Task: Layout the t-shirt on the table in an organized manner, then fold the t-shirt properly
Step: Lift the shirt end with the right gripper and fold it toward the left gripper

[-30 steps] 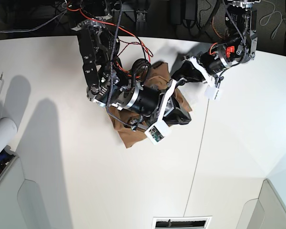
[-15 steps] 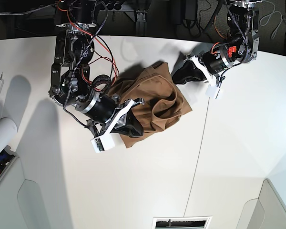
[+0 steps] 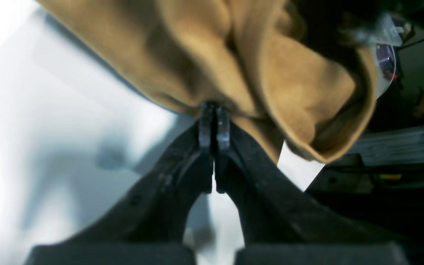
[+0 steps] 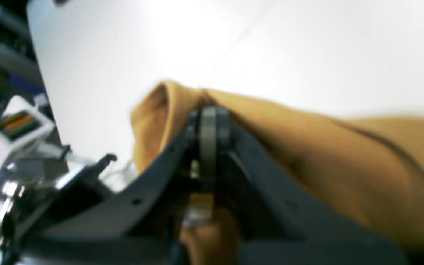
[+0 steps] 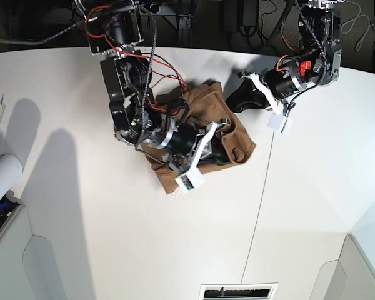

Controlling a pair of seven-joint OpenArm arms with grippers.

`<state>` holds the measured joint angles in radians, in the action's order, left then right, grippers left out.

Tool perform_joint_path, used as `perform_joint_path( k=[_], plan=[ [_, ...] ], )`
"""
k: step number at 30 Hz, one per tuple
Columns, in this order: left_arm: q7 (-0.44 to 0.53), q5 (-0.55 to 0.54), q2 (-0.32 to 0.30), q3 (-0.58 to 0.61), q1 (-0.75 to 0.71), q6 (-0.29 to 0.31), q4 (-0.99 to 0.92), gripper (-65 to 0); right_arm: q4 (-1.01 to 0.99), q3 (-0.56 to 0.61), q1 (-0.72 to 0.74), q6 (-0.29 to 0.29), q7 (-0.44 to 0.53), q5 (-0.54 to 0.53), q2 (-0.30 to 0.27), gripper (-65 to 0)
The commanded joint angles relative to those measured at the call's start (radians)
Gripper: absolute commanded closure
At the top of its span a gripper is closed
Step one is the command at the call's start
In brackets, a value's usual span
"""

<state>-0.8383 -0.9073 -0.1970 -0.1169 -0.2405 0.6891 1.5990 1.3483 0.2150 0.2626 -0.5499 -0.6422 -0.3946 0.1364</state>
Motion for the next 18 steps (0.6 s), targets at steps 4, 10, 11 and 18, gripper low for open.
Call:
perform_joint_path(
  k=[4,10,11,18],
  plan=[
    [0.018,-0.016,-0.006,-0.007,0.008,0.009,0.018,0.0,-0.013,0.08,0.121,-0.006,0.046,-0.011,0.016,0.0],
    [0.006,-0.025,-0.006,-0.134,0.007,0.009,0.042,0.0,0.022,0.058,0.159,-0.004,-0.019,-0.005,0.016,0.0],
    [-0.002,-0.039,-0.006,-0.164,0.008,0.009,0.056,0.0,0.034,0.041,0.155,-0.004,-0.031,-0.005,0.014,0.0],
    [-0.051,-0.107,-0.006,-0.227,0.001,0.009,0.203,0.0,0.073,-0.148,0.144,-0.004,-0.051,-0.005,0.013,0.0]
  ],
)
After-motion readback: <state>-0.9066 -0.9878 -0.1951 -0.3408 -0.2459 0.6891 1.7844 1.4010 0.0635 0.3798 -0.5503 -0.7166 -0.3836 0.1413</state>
